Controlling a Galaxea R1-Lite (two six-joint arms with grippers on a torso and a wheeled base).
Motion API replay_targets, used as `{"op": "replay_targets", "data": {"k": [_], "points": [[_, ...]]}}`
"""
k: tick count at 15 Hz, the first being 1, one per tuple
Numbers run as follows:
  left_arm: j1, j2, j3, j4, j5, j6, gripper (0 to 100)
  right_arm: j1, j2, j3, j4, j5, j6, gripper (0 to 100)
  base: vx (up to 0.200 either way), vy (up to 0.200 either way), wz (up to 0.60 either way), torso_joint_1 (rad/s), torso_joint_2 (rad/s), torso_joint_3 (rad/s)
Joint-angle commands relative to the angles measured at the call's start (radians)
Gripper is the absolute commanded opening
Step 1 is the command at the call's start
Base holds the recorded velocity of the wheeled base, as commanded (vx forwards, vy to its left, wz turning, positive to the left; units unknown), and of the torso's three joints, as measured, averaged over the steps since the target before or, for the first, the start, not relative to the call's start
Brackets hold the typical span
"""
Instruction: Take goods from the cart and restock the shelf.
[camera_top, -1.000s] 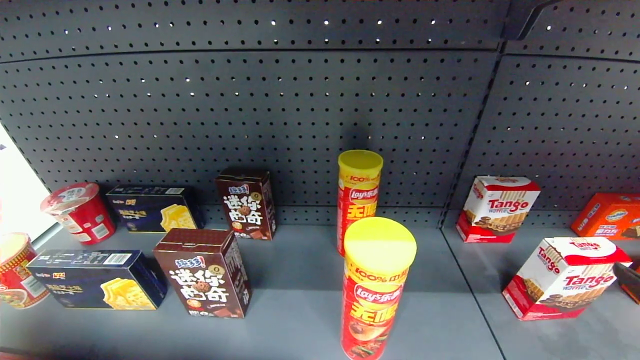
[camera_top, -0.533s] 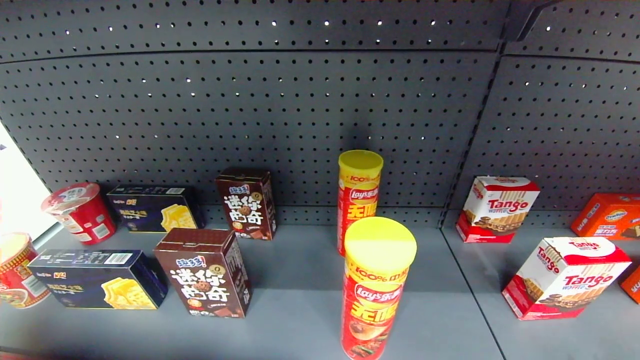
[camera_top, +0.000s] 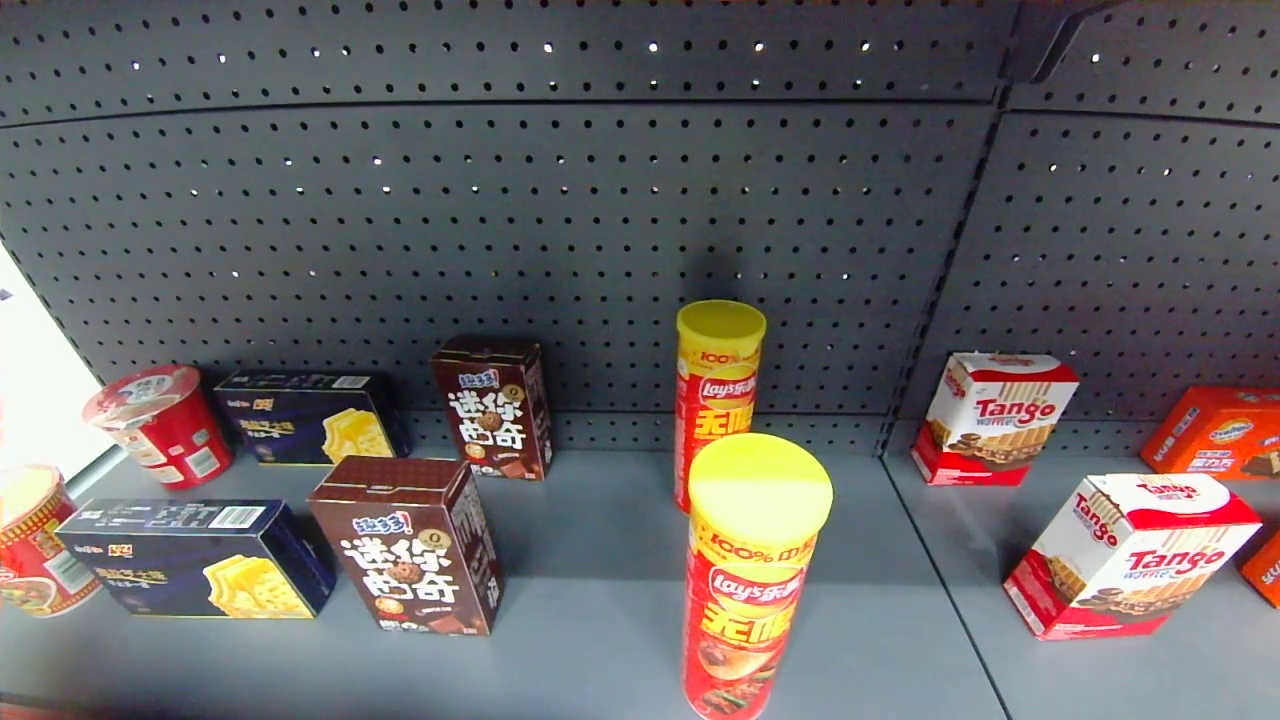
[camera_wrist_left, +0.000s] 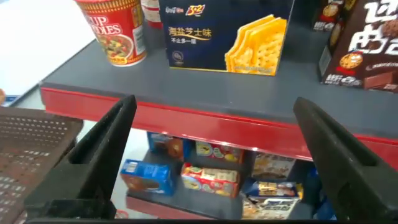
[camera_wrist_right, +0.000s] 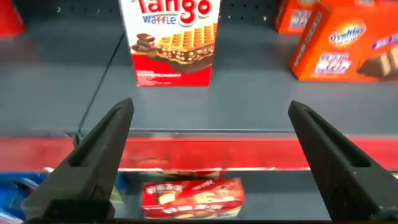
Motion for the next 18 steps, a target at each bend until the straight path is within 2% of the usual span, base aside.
{"op": "replay_targets", "data": {"k": [1, 3, 9, 11, 14, 16, 18], "points": [[-0.003, -0.013, 0.001, -0.002, 0.004, -0.002, 100, 0.001, -0.007, -0.001, -0.001, 0.002, -0.054, 100, 0.000, 0.000, 0.00, 0.000, 0.00, 0.000], [-0.003, -0.013, 0.002, -0.006, 0.008, 0.027, 100, -0.001, -0.007, -0.001, -0.001, -0.002, -0.055, 100, 0.000, 0.000, 0.00, 0.000, 0.00, 0.000], [-0.003, -0.013, 0.005, -0.017, 0.001, 0.013, 100, -0.001, -0.007, 0.000, -0.001, -0.001, -0.075, 100, 0.000, -0.033, 0.00, 0.000, 0.00, 0.000], [-0.003, -0.013, 0.007, -0.017, -0.019, -0.016, 100, -0.001, -0.007, 0.000, -0.001, -0.001, -0.075, 100, 0.000, 0.000, 0.00, 0.000, 0.00, 0.000], [-0.001, -0.013, 0.007, -0.019, -0.010, -0.103, 100, -0.001, -0.007, 0.000, -0.001, -0.001, -0.073, 100, 0.000, 0.000, 0.00, 0.000, 0.00, 0.000], [-0.001, -0.013, 0.007, -0.019, -0.004, -0.123, 100, 0.001, -0.007, 0.000, -0.001, 0.001, -0.073, 100, 0.000, 0.000, 0.00, 0.000, 0.00, 0.000], [-0.001, -0.013, 0.007, -0.019, -0.004, -0.123, 100, 0.001, -0.007, 0.000, -0.001, 0.001, -0.073, 100, -0.100, 0.000, 0.00, 0.001, 0.00, -0.001]]}}
